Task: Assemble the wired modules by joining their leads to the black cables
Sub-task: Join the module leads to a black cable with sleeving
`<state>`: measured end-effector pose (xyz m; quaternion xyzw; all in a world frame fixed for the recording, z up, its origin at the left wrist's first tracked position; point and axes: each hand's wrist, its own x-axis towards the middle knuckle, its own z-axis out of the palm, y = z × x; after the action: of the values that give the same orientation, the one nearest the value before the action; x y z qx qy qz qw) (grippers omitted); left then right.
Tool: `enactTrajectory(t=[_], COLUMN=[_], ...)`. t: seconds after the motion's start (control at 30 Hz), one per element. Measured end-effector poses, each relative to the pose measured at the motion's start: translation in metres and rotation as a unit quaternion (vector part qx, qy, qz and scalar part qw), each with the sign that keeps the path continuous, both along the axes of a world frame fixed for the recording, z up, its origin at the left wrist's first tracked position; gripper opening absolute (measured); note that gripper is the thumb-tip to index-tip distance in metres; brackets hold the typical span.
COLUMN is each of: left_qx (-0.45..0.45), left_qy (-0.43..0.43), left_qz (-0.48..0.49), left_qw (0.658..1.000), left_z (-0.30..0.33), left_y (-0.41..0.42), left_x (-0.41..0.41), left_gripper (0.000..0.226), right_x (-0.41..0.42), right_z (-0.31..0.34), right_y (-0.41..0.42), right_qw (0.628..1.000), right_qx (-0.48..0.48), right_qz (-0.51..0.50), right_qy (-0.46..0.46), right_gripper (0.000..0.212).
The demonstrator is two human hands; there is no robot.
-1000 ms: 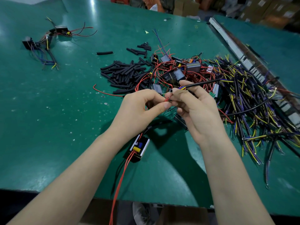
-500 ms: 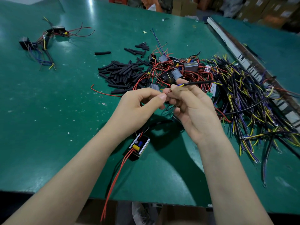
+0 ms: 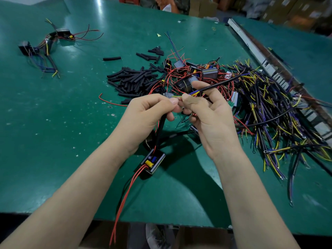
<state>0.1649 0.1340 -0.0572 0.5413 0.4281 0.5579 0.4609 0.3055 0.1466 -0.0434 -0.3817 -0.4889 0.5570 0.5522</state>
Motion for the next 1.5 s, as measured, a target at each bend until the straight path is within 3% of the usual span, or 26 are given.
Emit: enactTrajectory(t=[0.23,0.43,0.67,0.93,1.13,1.27,1.5], left_qx=[0.002,0.01,0.025,0.042,0.042,0.04,0.06], left_qy=[-0.008,0.062,0.094,0.123,0.15,0.183,0.212], left_qz=[-0.011,0.024,0.006,0.018,0.052,0.061,0.068], left_qw=[1.0,0.998,0.995,0.991,0.987,0.98,0.973], left_z=[0.0007,0.0009,-0.0017,-0.0053,-0.0072,-0.0075,-0.0061], left_y=[-0.001,-0.0014,-0.0032,-0.0031,-0.0025,-0.0037,-0.0058], left_x=[0.0007,-0.0002,-0.0007,0.0,-0.0034,-0.0021,0.0008], left_gripper=[0.02,0.025,0.02,0.022,0.022,0.019,0.016], right_x=[-0.0015,-0.0059,-0.0049,-0.0074,-0.0063,-0.0065,-0.0069], right_z=[0.0017,0.0024,0.0,-0.0009,0.0002,0.0004,0.0006], right_y=[-0.0043,-0.0071,-0.0058,-0.0055,-0.0057,-0.0067,-0.0042], right_qw=[0.999,0.997,0.995,0.996,0.999,0.998,0.998], right_qx=[0.033,0.07,0.086,0.064,0.019,0.022,0.024], right_qz=[-0.001,-0.008,-0.039,-0.061,-0.028,-0.032,-0.055], right_qy=[-0.019,-0.017,-0.041,0.0,-0.008,-0.048,-0.022], right_gripper=[0.02,0.034,0.035,0.044,0.037,0.044,0.049])
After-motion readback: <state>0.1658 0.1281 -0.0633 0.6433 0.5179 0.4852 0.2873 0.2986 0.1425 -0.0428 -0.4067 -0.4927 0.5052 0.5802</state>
